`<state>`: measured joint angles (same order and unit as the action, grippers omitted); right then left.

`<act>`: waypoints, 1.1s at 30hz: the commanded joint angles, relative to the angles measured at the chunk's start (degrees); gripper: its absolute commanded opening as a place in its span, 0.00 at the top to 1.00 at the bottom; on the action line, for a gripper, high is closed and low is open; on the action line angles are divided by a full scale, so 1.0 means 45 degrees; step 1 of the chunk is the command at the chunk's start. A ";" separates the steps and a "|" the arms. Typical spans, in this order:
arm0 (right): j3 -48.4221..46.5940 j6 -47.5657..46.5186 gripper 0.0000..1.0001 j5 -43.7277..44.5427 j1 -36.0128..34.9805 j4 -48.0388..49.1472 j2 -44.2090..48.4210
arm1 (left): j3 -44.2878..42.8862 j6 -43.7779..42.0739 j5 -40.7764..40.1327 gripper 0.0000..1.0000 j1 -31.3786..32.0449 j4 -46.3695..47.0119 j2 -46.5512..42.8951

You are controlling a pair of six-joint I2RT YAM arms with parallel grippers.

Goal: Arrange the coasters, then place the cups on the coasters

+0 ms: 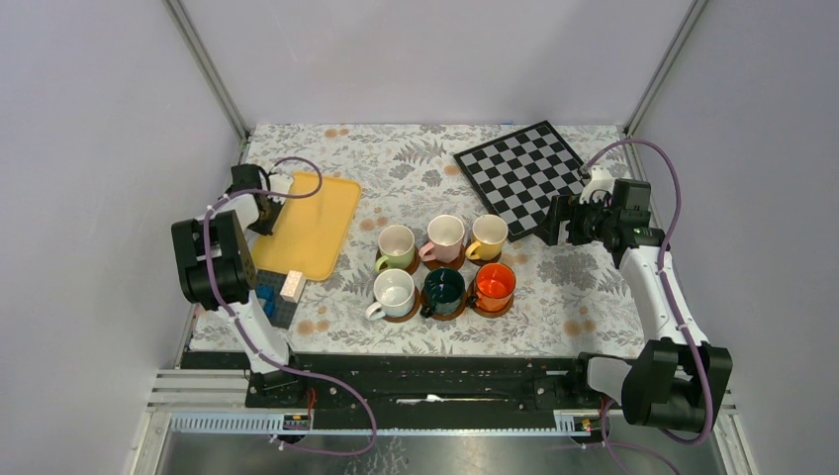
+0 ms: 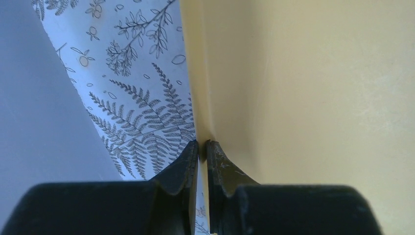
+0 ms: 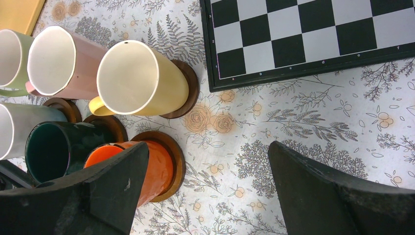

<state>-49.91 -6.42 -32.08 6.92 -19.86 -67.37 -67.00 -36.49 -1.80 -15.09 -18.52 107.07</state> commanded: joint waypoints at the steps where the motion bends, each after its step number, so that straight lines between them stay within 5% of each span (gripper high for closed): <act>1: -0.0037 -0.0052 0.02 -0.0024 0.0045 0.0310 0.0040 | -0.1203 -0.0673 -0.0401 1.00 -0.0254 -0.0342 0.0845; 5: -0.0003 -0.0083 0.02 0.0074 0.0045 0.0271 0.0075 | -0.2717 0.0566 -0.0317 1.00 -0.0161 -0.1588 0.1743; 12: 0.0002 0.0012 0.02 -0.0078 0.0047 0.0381 0.0005 | -0.2693 0.0707 0.0846 1.00 0.0867 -0.1052 0.1531; 25: 0.0109 -0.0201 0.02 0.0140 0.0045 0.0212 0.0093 | -0.7207 -0.2906 0.0853 0.99 0.3202 -0.1130 0.4578; 33: 0.0149 -0.0235 0.02 0.0199 0.0045 0.0254 -0.0028 | -0.7738 -0.5297 0.2324 0.99 0.4135 0.0063 0.4815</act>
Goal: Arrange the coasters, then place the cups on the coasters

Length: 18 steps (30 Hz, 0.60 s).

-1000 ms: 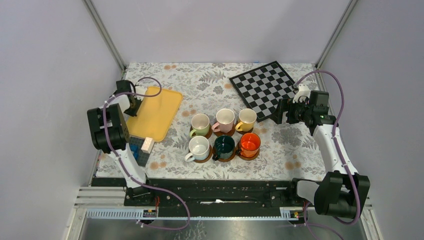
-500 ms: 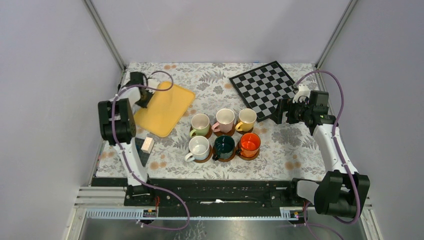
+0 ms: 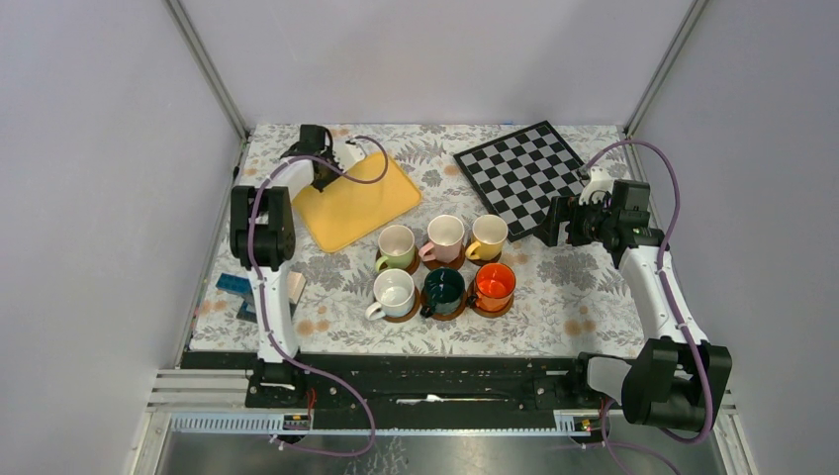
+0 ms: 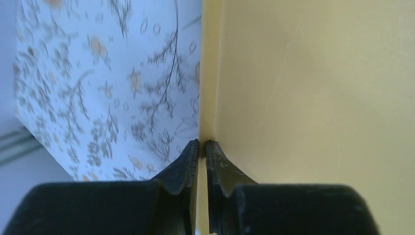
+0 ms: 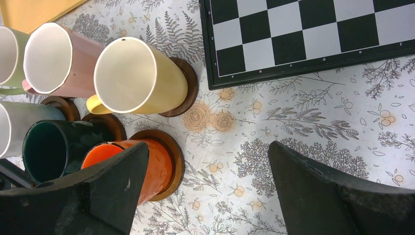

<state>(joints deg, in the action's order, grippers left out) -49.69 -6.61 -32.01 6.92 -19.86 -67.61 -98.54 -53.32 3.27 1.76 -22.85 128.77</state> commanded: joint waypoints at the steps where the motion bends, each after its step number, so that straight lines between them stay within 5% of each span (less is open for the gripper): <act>1: 0.0102 -0.0191 0.02 0.0185 0.0045 0.0267 0.0021 | -0.0855 -0.1590 0.1397 0.99 0.0507 0.1075 0.0043; 4: 0.0136 -0.0209 0.02 0.0228 0.0045 0.0239 0.0012 | -0.1380 -0.0999 0.1447 0.93 0.0859 0.1476 0.0261; 7: 0.0166 -0.0232 0.02 0.0248 0.0045 0.0199 0.0073 | -0.1909 0.0901 0.0882 0.65 0.0995 0.2533 0.0197; 14: 0.0237 -0.0197 0.02 0.0099 0.0045 0.0294 0.0146 | -0.2016 0.6164 0.0119 0.29 0.0448 0.1519 -0.1450; 18: 0.0126 -0.0180 0.02 0.0014 0.0045 0.0231 0.0126 | -0.0794 0.8811 -0.0485 0.25 -0.0050 0.0117 -0.2341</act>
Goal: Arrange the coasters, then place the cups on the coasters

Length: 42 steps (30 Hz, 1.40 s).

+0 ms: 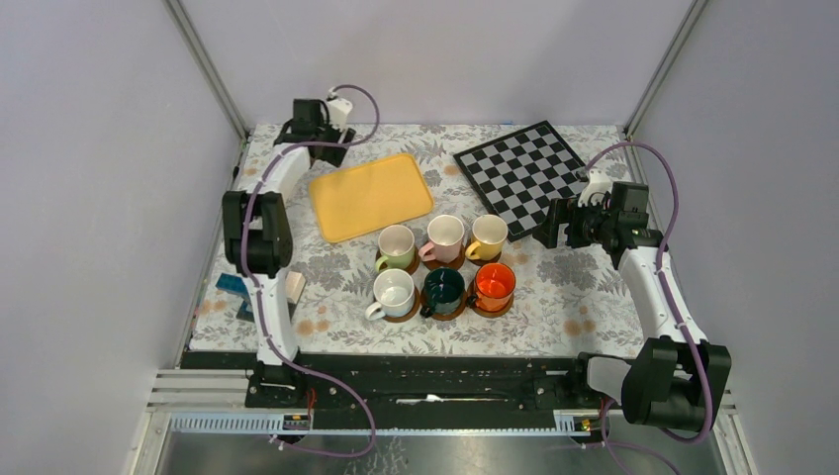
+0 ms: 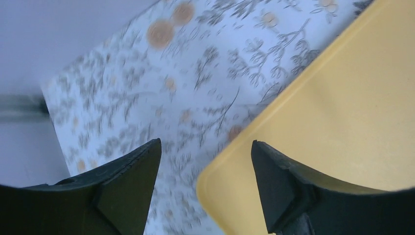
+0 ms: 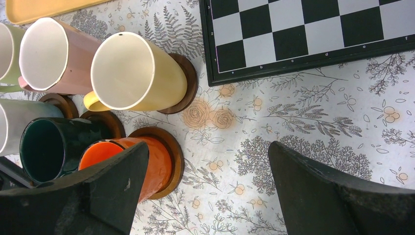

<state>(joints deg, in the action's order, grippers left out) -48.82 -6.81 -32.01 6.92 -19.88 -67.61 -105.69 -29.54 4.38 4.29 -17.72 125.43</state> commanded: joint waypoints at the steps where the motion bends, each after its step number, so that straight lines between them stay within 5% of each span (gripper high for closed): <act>1: -0.0052 -0.0131 0.02 0.0000 0.0045 0.0245 0.0165 | 0.1334 0.3978 -0.0809 0.25 -0.0697 -0.1159 -0.1846; 7: -0.0075 -0.0093 0.02 -0.0040 0.0047 0.0239 0.0203 | 0.4378 0.6632 -0.1959 0.26 -0.0874 -0.0389 -0.3602; 13: -0.0043 -0.0053 0.02 -0.0067 0.0040 0.0255 0.0265 | 0.5120 0.8263 -0.1454 0.37 -0.0935 -0.1007 -0.3378; 30: -0.0079 -0.0131 0.02 0.0081 0.0045 0.0217 0.0310 | 0.5493 0.8557 -0.1173 0.57 -0.0889 -0.0852 -0.1729; 42: -0.0050 -0.0149 0.02 0.0120 0.0045 0.0190 0.0307 | 0.3996 0.7322 -0.1088 0.74 -0.0368 -0.1062 -0.0540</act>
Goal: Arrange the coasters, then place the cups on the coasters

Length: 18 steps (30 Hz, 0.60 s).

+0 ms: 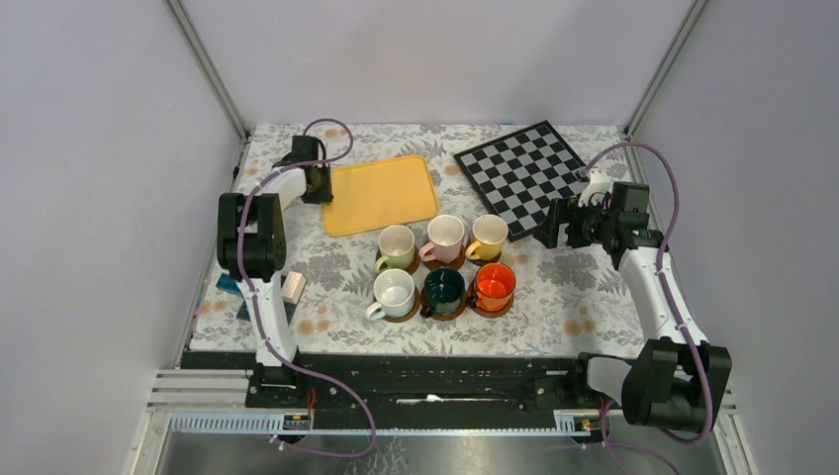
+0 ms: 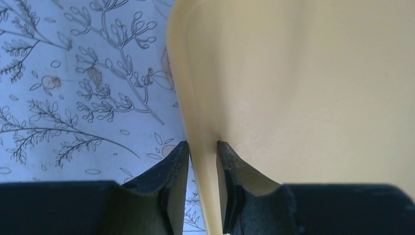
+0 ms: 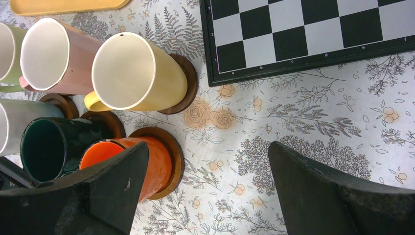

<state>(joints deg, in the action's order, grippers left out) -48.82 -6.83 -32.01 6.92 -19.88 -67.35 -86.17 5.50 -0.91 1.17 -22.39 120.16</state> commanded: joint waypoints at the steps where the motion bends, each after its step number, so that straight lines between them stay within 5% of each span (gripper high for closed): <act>1: -0.0065 -0.0142 0.02 0.0097 0.0045 0.0205 0.0244 | -0.0428 -0.0470 0.0126 0.74 0.0394 -0.0021 0.0667; 18: 0.0037 -0.0165 0.02 0.0153 0.0045 0.0234 0.0258 | -0.1623 0.0447 0.0814 0.73 0.1977 0.0249 0.1561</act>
<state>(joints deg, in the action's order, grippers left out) -48.82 -6.83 -32.01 6.92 -19.86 -67.35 -92.01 4.75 -0.32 8.51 -20.71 124.57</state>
